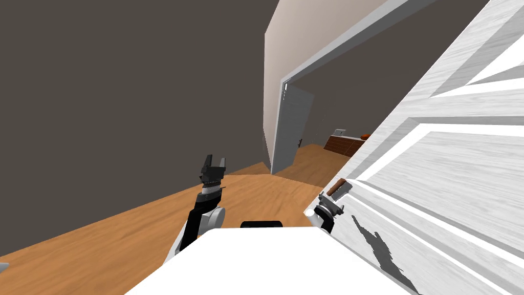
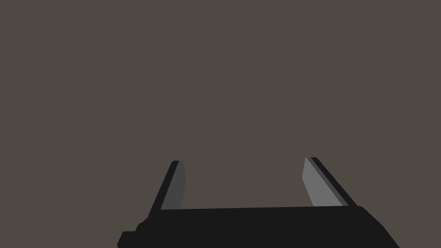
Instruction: Push the door open
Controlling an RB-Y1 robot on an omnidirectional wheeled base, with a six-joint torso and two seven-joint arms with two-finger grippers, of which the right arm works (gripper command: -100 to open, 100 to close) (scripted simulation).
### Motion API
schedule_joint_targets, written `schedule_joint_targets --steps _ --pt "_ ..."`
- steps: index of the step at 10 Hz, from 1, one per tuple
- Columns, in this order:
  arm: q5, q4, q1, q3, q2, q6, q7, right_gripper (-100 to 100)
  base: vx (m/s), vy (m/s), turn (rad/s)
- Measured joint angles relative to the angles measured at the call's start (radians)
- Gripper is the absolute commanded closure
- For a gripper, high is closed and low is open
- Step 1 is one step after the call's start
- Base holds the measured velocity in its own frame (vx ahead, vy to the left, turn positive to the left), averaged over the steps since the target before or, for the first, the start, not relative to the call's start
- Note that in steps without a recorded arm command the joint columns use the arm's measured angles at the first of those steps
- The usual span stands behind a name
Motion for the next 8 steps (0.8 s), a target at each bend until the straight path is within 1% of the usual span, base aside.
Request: schedule_joint_targets --steps 1,4,5,8 --pt "-0.018 0.004 -0.003 -0.014 0.008 0.003 -0.013 -100 0.023 -0.100 0.086" --pt "-0.036 0.038 -0.014 -0.026 0.009 -0.002 -0.042 -100 0.009 -0.035 0.036" --pt "-0.036 0.039 -0.014 -0.026 0.008 -0.002 -0.043 -100 0.052 -0.109 0.008" --pt "-0.038 0.042 -0.010 -0.028 0.005 -0.002 -0.049 -100 0.104 -0.192 0.020"
